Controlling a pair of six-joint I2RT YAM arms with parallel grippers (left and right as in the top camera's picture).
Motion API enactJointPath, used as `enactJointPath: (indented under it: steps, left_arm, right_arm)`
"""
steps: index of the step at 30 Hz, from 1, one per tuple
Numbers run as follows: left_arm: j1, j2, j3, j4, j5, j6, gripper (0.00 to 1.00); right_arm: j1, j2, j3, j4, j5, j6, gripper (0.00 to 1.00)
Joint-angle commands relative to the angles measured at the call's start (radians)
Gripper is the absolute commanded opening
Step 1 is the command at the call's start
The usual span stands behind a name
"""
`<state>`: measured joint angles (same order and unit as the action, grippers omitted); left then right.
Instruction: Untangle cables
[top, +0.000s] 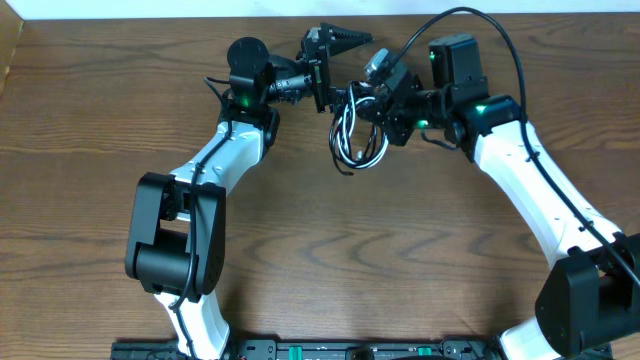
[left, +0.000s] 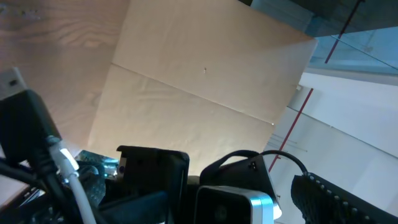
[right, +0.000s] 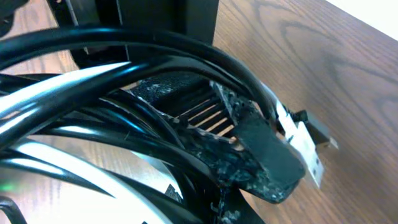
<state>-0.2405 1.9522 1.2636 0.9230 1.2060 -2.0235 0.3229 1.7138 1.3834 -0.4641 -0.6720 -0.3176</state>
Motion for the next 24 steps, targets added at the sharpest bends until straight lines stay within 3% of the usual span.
enactJointPath:
  steps: [1, 4, 8, 10, 11, 12, 13, 17, 24]
  left_arm:
    - [-0.003, -0.032, 0.011, 0.006, -0.001, -0.064, 0.91]
    - [-0.003, -0.032, 0.011, 0.006, -0.004, -0.064, 0.70]
    - [-0.003, -0.032, 0.011, 0.004, -0.016, -0.064, 0.54]
    - [-0.003, -0.032, 0.011, -0.002, -0.039, -0.064, 0.32]
    - [-0.003, -0.032, 0.011, -0.002, -0.045, -0.064, 0.27]
    - [-0.003, -0.031, 0.011, -0.002, -0.063, -0.062, 0.14]
    - [-0.003, -0.031, 0.011, -0.002, -0.081, -0.062, 0.08]
    - [0.010, -0.030, 0.011, -0.002, -0.109, -0.048, 0.08]
    - [0.106, -0.030, 0.011, -0.001, -0.024, 0.384, 0.07]
  right_arm:
    - [0.006, 0.007, 0.004, -0.009, -0.039, 0.045, 0.01]
    - [0.006, 0.007, 0.004, -0.021, -0.043, 0.079, 0.01]
    - [0.006, 0.007, 0.004, -0.050, -0.046, 0.079, 0.01]
    - [0.006, 0.007, 0.004, -0.072, -0.048, 0.079, 0.01]
    - [0.006, 0.007, 0.004, -0.079, -0.057, 0.079, 0.01]
    - [0.006, 0.007, 0.004, -0.087, -0.078, 0.079, 0.01]
    - [0.006, 0.007, 0.004, -0.093, -0.099, 0.079, 0.01]
    - [0.006, 0.005, 0.004, -0.115, -0.124, 0.130, 0.01]
    - [-0.049, 0.005, 0.004, -0.242, 0.023, 0.515, 0.01]
